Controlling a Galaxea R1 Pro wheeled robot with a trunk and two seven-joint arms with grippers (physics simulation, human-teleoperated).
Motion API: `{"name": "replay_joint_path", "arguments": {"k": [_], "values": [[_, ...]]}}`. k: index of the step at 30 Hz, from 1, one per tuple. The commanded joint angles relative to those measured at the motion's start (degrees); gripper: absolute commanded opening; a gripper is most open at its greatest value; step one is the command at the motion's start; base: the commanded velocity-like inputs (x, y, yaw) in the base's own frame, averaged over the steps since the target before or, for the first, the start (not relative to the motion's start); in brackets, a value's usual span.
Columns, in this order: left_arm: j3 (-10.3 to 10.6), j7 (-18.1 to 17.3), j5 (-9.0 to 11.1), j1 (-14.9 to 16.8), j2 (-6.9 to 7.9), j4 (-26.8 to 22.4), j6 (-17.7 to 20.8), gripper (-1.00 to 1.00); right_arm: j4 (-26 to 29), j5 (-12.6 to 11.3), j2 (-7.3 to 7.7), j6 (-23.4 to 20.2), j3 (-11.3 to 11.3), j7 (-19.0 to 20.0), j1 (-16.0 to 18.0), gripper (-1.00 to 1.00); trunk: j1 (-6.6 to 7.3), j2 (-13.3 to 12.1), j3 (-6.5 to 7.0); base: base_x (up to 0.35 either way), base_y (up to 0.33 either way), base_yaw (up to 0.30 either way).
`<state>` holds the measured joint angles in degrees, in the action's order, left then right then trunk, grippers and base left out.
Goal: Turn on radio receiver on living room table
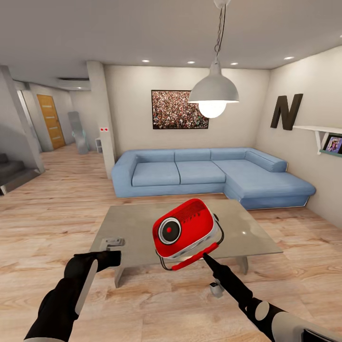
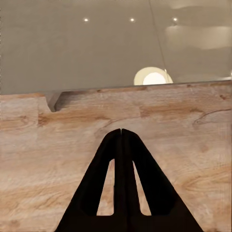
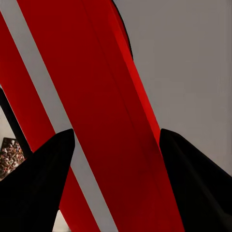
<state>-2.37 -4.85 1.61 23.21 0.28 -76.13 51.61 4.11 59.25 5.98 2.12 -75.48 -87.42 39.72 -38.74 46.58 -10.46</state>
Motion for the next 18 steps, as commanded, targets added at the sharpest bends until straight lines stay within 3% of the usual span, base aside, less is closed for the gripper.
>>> {"name": "replay_joint_path", "arguments": {"k": [1,6,8,10,16,18], "values": [[0.0,0.0,0.0,0.0,-0.01,0.0,0.0,-1.00,0.0,0.0,0.01,0.1,0.9,-0.1,0.0,-1.00,0.00,0.0,0.01,0.000,0.000,0.000],[0.5,0.1,0.0,0.0,-0.35,-0.5,0.4,-1.00,0.0,0.0,0.10,0.0,0.9,-0.2,0.0,-1.00,0.00,0.0,0.01,0.000,0.000,0.000],[2.4,0.0,0.0,0.0,-0.14,-0.9,0.7,-1.00,0.0,0.1,0.15,0.0,0.8,-0.2,0.0,-1.00,0.00,0.0,0.01,0.000,0.000,0.000],[6.0,0.0,0.0,0.0,0.08,-2.8,1.3,-1.00,0.0,0.0,0.17,0.2,0.8,-0.1,0.0,-1.00,0.00,0.0,0.01,0.000,0.000,0.000],[9.6,-2.4,0.2,0.0,0.25,-7.3,5.5,-1.00,0.0,0.0,0.25,0.1,0.9,-0.5,0.0,-1.00,0.00,0.0,0.01,0.000,0.000,0.000],[10.3,-5.3,0.3,0.0,1.64,-10.2,5.9,-1.00,0.0,0.1,0.26,-0.1,0.7,-0.4,0.0,-1.00,0.00,0.0,0.01,0.000,0.000,0.000]]}}
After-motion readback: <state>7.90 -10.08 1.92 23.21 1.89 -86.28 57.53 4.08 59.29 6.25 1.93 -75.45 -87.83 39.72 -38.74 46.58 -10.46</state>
